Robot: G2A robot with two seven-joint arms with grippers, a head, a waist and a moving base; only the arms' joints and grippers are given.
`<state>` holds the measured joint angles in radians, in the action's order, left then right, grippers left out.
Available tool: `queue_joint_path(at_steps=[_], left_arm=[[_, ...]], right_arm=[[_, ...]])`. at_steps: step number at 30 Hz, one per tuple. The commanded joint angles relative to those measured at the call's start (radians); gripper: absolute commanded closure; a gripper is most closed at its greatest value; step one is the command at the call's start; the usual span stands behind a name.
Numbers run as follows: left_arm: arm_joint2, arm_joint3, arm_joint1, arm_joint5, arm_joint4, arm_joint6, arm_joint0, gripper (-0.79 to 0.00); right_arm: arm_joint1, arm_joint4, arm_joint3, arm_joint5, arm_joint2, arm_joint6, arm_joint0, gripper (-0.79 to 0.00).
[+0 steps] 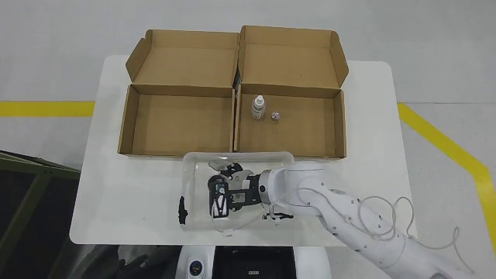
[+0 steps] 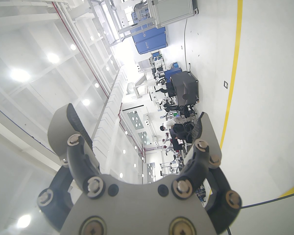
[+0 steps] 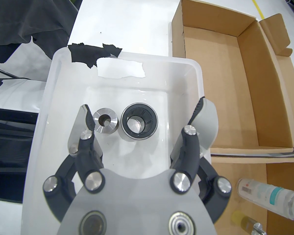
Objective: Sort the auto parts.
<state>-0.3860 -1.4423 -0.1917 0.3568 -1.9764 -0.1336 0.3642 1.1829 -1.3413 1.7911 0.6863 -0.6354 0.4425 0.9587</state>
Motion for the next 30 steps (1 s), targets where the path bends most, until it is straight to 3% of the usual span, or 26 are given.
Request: queue_joint_path(at_steps=[1, 23, 30], left_arm=[[0.000, 0.000, 0.000, 0.000, 0.000, 0.000, 0.000, -0.785], [0.000, 0.000, 0.000, 0.000, 0.000, 0.000, 0.000, -0.785], [0.000, 0.000, 0.000, 0.000, 0.000, 0.000, 0.000, -0.785]], right_arm=[[0.003, -0.001, -0.007, 0.001, 0.004, 0.004, -0.003, -0.674], [0.046, 0.054, -0.143, -0.003, 0.017, -0.007, -0.059, -0.566], [0.051, 0.040, -0.157, -0.002, 0.013, -0.003, -0.059, -0.493]])
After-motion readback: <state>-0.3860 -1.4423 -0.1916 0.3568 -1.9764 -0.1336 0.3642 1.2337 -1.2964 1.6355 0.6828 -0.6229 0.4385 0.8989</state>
